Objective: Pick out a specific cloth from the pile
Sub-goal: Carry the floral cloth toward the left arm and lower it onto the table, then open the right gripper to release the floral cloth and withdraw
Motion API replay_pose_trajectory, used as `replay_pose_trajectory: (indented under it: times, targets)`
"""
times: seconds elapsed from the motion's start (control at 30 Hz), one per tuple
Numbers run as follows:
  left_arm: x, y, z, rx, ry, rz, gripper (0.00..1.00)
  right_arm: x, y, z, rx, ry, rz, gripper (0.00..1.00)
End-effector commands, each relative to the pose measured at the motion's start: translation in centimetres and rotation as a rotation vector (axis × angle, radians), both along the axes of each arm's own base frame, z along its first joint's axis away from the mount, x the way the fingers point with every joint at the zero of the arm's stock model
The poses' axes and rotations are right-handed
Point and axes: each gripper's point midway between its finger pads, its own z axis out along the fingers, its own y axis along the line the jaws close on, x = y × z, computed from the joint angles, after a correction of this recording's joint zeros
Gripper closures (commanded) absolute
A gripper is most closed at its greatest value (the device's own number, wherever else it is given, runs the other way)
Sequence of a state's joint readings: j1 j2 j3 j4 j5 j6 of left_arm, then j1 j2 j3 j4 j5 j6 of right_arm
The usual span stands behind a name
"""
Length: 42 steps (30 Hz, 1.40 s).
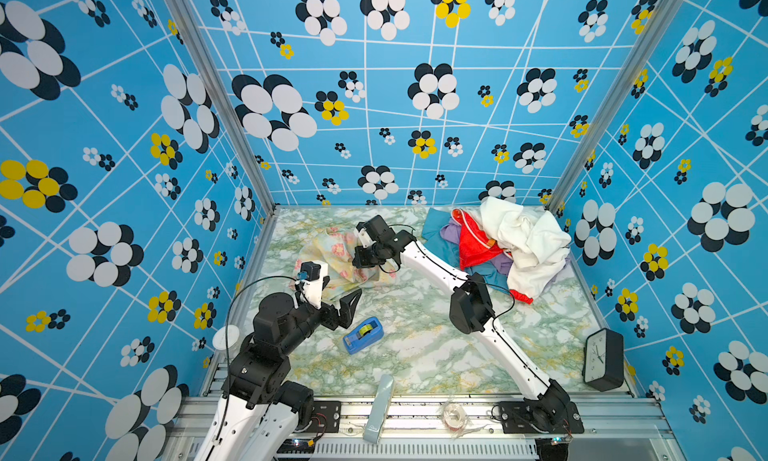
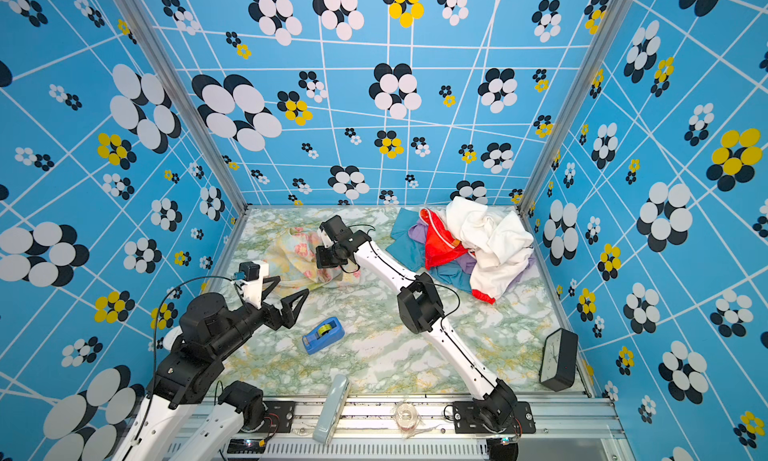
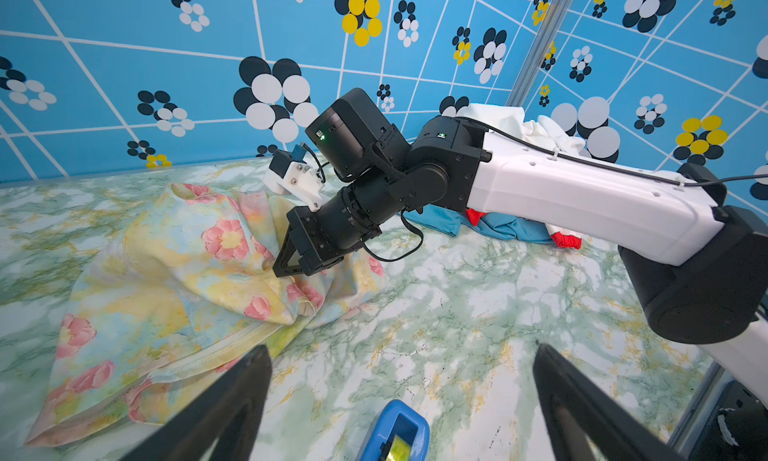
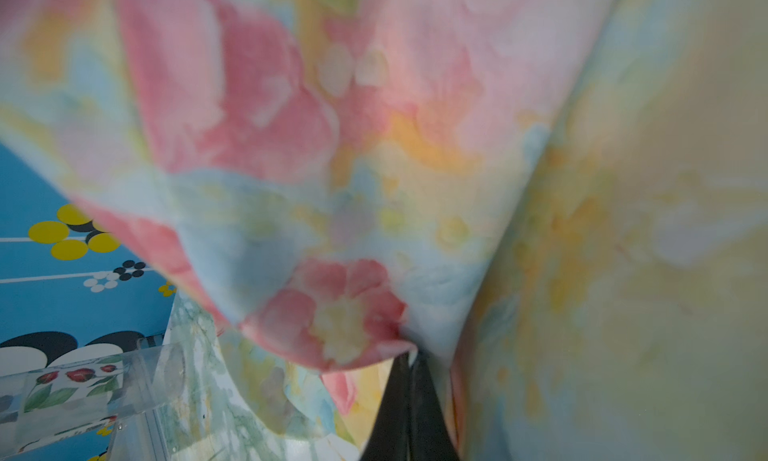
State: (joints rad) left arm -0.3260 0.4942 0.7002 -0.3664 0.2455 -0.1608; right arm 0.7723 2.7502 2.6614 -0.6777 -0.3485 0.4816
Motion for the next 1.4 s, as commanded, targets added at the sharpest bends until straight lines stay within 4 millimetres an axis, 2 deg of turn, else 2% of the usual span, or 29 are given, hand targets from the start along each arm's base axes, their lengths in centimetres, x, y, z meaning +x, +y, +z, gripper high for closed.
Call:
replay_pose_trajectory:
  times: [0.0,0.2,0.4,0.43,0.57,0.6,0.67,0.87,0.9,0.93,1.13,1.23,1.27,1.37]
  targets:
    - [0.0,-0.1,-0.2,0.010,-0.011,-0.005,0.01,-0.9,-0.3,-0.8,-0.042,0.014,0.016,1.00]
    - [0.0,-0.1,-0.3,0.005,-0.006,-0.005,0.01,-1.8,0.5,-2.3,-0.050,0.034,0.025,0.97]
    - [-0.1,-0.2,-0.3,0.002,-0.007,-0.009,0.01,-2.4,1.5,-2.8,-0.021,0.058,0.026,0.88]
    - [-0.1,-0.2,-0.3,0.002,-0.008,-0.011,0.01,-2.5,1.6,-2.8,-0.026,0.057,0.028,0.85]
    - [-0.1,-0.2,-0.2,0.001,-0.008,-0.008,0.01,-2.5,1.1,-2.7,-0.051,0.046,0.026,0.56]
    - [-0.1,-0.2,-0.1,0.000,-0.009,-0.009,0.01,-2.6,1.0,-2.0,-0.051,0.036,0.031,0.46]
    - [-0.1,-0.2,-0.1,0.000,-0.011,-0.009,0.01,-2.6,0.9,-0.4,-0.046,0.012,0.042,0.36]
    - [-0.1,-0.3,0.2,-0.007,-0.010,-0.012,0.01,-3.4,0.6,5.6,0.005,-0.072,0.067,0.18]
    - [-0.1,-0.3,0.3,-0.009,-0.010,-0.012,0.01,-3.8,0.6,6.7,0.021,-0.086,0.080,0.13]
    - [-0.2,-0.3,0.4,-0.011,-0.013,-0.013,0.01,-4.1,0.5,7.4,0.026,-0.097,0.084,0.01]
    - [-0.1,-0.2,0.9,-0.020,-0.020,-0.004,0.01,-5.6,-1.7,12.0,0.030,-0.170,0.077,0.01]
    - [0.0,0.0,0.8,-0.015,-0.010,0.011,0.01,-6.4,-3.9,13.7,-0.007,-0.213,0.056,0.01]
    - [0.1,0.2,0.8,-0.011,-0.006,0.022,0.01,-6.7,-4.7,14.9,-0.012,-0.234,0.048,0.01]
    - [0.9,1.2,0.4,0.015,0.012,0.091,0.01,-7.5,-7.9,16.9,-0.072,-0.302,0.023,0.01]
